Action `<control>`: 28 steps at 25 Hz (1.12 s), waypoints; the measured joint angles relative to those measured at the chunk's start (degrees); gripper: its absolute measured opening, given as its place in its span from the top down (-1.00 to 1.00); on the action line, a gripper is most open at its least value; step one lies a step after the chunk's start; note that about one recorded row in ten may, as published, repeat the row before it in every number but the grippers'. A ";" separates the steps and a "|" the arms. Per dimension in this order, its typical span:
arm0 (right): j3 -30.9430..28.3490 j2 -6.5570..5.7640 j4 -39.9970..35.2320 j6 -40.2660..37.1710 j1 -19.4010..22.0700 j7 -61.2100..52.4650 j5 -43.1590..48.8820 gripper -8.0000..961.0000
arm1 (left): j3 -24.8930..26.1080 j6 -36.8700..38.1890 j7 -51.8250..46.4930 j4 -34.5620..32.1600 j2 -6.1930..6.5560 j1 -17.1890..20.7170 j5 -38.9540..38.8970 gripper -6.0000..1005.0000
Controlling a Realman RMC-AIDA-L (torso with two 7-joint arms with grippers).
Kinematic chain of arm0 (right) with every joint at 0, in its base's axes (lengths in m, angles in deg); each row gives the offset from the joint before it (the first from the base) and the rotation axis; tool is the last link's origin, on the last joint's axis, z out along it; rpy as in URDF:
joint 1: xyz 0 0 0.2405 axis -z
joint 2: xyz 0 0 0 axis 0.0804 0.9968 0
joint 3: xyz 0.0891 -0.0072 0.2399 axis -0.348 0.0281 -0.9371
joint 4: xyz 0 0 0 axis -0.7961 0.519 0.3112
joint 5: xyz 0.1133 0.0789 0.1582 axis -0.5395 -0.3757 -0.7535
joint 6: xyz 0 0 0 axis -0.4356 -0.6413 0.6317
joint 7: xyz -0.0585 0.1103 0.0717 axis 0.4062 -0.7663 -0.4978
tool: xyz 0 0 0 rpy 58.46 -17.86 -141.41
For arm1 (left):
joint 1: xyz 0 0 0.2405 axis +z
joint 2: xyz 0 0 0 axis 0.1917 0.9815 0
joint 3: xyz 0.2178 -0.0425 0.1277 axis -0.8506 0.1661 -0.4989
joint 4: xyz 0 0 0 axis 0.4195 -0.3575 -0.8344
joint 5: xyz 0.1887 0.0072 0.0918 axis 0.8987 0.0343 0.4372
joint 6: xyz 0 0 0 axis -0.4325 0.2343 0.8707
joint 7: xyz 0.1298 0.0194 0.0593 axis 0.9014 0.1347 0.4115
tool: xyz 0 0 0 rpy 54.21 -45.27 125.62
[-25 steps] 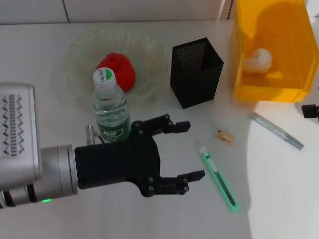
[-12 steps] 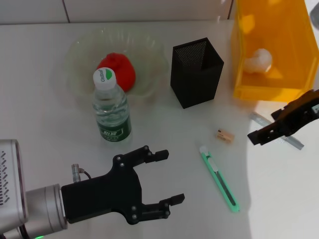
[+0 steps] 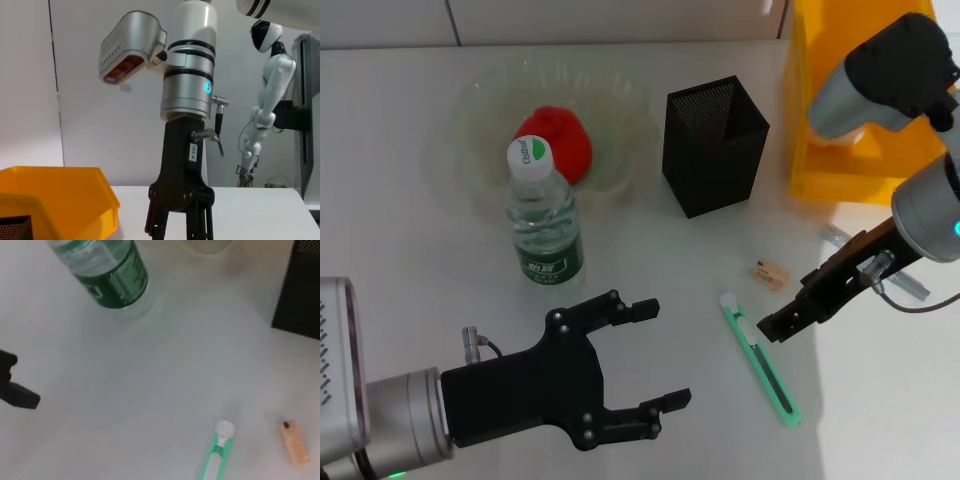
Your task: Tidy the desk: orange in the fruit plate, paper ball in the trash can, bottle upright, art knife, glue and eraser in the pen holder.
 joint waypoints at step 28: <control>7.94 0.06 12.94 8.05 -6.17 -1.99 0.55 -0.55 | 1.96 0.75 0.25 2.96 0.44 0.41 0.44 -0.64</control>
